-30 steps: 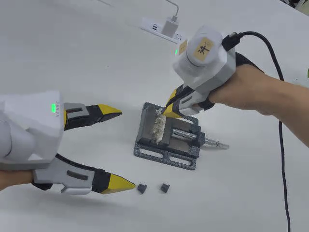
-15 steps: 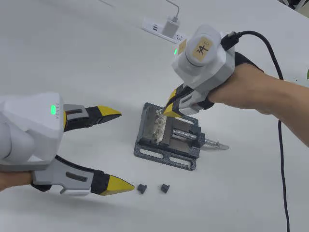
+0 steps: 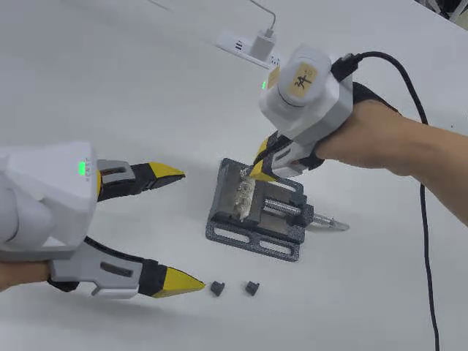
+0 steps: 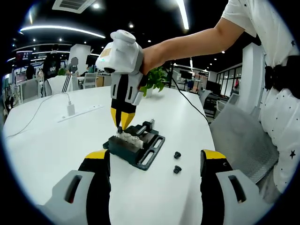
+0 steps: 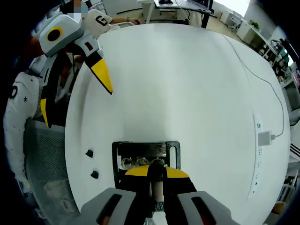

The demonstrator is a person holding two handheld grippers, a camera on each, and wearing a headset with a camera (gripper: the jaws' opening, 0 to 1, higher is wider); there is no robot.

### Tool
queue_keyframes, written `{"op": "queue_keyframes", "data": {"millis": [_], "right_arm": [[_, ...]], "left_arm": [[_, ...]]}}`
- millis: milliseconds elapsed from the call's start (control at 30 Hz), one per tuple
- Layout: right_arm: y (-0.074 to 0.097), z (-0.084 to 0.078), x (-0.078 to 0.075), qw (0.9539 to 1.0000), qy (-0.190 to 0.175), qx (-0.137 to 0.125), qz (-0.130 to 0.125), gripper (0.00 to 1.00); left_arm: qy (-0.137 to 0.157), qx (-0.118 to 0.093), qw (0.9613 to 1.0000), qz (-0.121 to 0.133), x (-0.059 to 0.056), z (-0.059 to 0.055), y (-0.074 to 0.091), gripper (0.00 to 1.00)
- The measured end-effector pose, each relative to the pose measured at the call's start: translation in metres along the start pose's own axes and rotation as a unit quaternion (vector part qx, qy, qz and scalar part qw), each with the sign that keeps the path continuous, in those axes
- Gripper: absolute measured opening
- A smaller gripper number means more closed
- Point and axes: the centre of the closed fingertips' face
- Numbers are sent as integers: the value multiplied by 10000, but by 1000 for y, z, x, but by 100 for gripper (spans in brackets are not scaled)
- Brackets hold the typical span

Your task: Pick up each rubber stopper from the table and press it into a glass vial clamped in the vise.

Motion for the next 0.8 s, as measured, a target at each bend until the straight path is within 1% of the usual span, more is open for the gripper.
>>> {"op": "queue_keyframes", "data": {"millis": [300,467,567,733,800], "right_arm": [[2,-1,2,10000,-13,-1,19,5],[0,1,0,10000,23,71,20,5],[0,1,0,9998,117,163,-12,5],[3,4,6,9994,201,272,-43,5],[3,4,5,9994,206,282,-44,6]], "left_arm": [[27,-4,10000,39,2,-1,2,78],[23,1,10000,21,1,0,1,77],[37,-24,10000,35,2,1,1,77],[35,-26,10000,26,2,2,1,77],[34,-24,10000,29,3,2,1,77]]}}
Point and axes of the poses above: the centre of the closed fingertips' face, and the gripper's own axes: y roughly backward along the fingers, x roughly to its left, z roughly out of its top, and after that the axes turned 9 degrees about x, right-handed
